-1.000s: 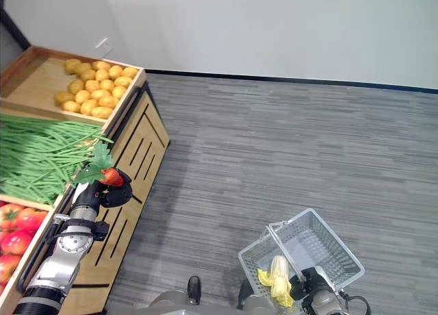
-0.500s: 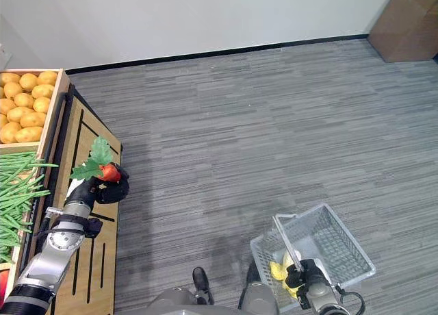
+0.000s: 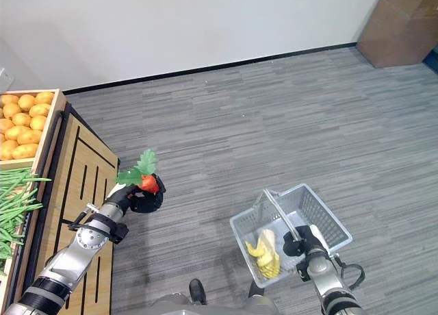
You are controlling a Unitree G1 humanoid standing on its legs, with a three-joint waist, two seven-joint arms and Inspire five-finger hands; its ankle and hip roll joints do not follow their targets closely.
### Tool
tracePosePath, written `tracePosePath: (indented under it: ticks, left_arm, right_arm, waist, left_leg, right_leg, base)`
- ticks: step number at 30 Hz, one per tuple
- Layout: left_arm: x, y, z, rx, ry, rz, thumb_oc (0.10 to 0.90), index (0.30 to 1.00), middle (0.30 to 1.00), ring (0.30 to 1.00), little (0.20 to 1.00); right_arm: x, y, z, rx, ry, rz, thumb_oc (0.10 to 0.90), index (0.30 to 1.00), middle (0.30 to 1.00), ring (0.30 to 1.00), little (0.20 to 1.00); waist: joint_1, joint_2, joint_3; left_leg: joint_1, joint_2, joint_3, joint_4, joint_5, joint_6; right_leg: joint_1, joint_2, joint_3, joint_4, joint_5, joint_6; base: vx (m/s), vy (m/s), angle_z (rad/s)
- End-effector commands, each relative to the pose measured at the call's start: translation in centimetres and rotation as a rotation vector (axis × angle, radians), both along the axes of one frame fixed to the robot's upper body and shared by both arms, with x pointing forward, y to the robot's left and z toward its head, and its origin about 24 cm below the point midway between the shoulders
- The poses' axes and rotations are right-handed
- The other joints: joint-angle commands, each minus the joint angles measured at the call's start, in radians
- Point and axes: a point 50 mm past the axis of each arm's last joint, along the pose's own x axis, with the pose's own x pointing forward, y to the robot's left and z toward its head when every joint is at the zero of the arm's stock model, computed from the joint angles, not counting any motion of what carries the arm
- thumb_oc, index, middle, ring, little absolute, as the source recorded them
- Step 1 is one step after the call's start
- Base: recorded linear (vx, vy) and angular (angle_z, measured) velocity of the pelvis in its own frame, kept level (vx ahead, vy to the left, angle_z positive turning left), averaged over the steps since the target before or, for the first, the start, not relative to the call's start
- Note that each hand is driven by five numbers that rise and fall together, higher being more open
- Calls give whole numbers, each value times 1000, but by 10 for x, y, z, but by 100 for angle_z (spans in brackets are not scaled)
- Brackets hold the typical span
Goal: Get the vegetables into the basket
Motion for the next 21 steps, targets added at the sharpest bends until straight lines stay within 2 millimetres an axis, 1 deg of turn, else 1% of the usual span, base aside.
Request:
tracePosePath:
  ticks: [1,2,5,6,7,9,11,12,13,14,16,17,18,19,20,21]
  left_arm:
    - [26,-2,36,50,-174,-35,400,300,300,300,300]
    - [29,-6,35,67,-173,-53,400,300,300,300,300]
    - [38,-19,37,110,-182,-111,400,300,300,300,300]
    - [43,-30,37,143,-187,-155,400,300,300,300,300]
    - [43,-31,37,143,-188,-156,400,300,300,300,300]
    - [48,-41,32,169,-172,-186,400,300,300,300,300]
    - [55,-67,18,220,-138,-254,400,300,300,300,300]
    - [55,-68,18,220,-139,-254,400,300,300,300,300]
    - [56,-73,8,240,-107,-254,400,300,300,300,300]
    - [57,-77,6,254,-101,-260,400,300,300,300,300]
    - [56,-87,-8,272,-56,-278,400,300,300,300,300]
    - [56,-88,-9,272,-56,-279,400,300,300,300,300]
    - [55,-93,-17,291,-28,-284,400,300,300,300,300]
    - [53,-96,-24,305,-7,-286,400,300,300,300,300]
    - [53,-97,-24,304,-8,-286,400,300,300,300,300]
    - [50,-98,-36,325,44,-279,400,300,300,300,300]
  right_arm:
    - [55,-2,50,-65,-252,81,400,300,300,300,300]
    - [64,2,59,-68,-286,103,400,300,300,300,300]
    - [82,13,76,-71,-354,159,400,300,300,300,300]
    - [93,27,86,-55,-406,207,400,300,300,300,300]
    - [93,27,87,-55,-407,206,400,300,300,300,300]
    - [99,38,92,-37,-436,237,400,300,300,300,300]
    - [110,75,104,29,-508,332,400,300,300,300,300]
    - [110,75,104,28,-509,332,400,300,300,300,300]
    - [111,90,106,61,-528,370,400,300,300,300,300]
    - [111,96,107,76,-536,390,400,300,300,300,300]
    - [109,115,112,110,-558,457,400,300,300,300,300]
    - [109,114,112,109,-558,456,400,300,300,300,300]
    - [106,127,114,146,-570,505,400,300,300,300,300]
    - [104,133,116,157,-580,527,400,300,300,300,300]
    - [104,133,116,156,-580,527,400,300,300,300,300]
    - [101,143,123,192,-619,563,400,300,300,300,300]
  waist:
    - [18,-8,-72]
    - [19,-6,-72]
    - [21,2,-76]
    - [19,7,-78]
    - [20,7,-77]
    - [17,10,-79]
    - [8,19,-81]
    - [9,19,-80]
    - [3,21,-79]
    - [1,22,-80]
    - [-5,21,-81]
    - [-5,22,-81]
    - [-12,20,-81]
    - [-15,19,-82]
    - [-15,20,-82]
    - [-22,17,-81]
  left_leg:
    - [28,-10,-50,30,-118,-27]
    - [27,-9,-52,28,-114,-29]
    - [29,-6,-54,24,-108,-35]
    - [31,-4,-55,22,-105,-38]
    - [31,-4,-55,22,-104,-38]
    - [34,-2,-56,20,-103,-40]
    - [38,-1,-53,24,-103,-43]
    - [38,-1,-51,24,-101,-42]
    - [36,1,-35,25,-98,-38]
    - [37,1,-34,27,-100,-38]
    - [39,3,-30,33,-104,-39]
    - [39,3,-30,33,-105,-39]
    - [39,3,-27,37,-107,-40]
    - [41,3,-25,39,-108,-40]
    - [41,3,-25,39,-108,-40]
    - [41,2,-23,41,-108,-41]
  right_leg:
    - [-55,-21,19,131,-134,36]
    - [-54,-20,17,130,-136,34]
    - [-47,-16,10,121,-136,31]
    - [-43,-13,11,116,-139,28]
    - [-43,-12,11,116,-139,28]
    - [-39,-10,12,112,-141,27]
    - [-35,-7,16,114,-148,24]
    - [-35,-7,15,113,-146,22]
    - [-37,-6,7,113,-143,15]
    - [-37,-6,9,115,-145,15]
    - [-35,-6,13,118,-147,14]
    - [-35,-6,13,118,-147,14]
    - [-34,-6,16,118,-148,14]
    - [-33,-6,17,118,-149,14]
    - [-33,-6,17,118,-149,14]
    - [-34,-6,19,119,-149,15]
  base:
    - [9,-83,21]
    - [4,-58,4]
    - [12,-80,8]
    - [14,-70,10]
    - [20,-65,7]
    - [21,-57,1]
    - [25,-69,0]
    - [-14,-43,-1]
    - [-15,-28,-4]
    - [3,-34,-5]
    - [16,-11,-2]
    - [22,-11,-4]
    - [24,-5,-5]
    - [24,-5,-5]
    - [26,2,-4]
    - [0,0,0]
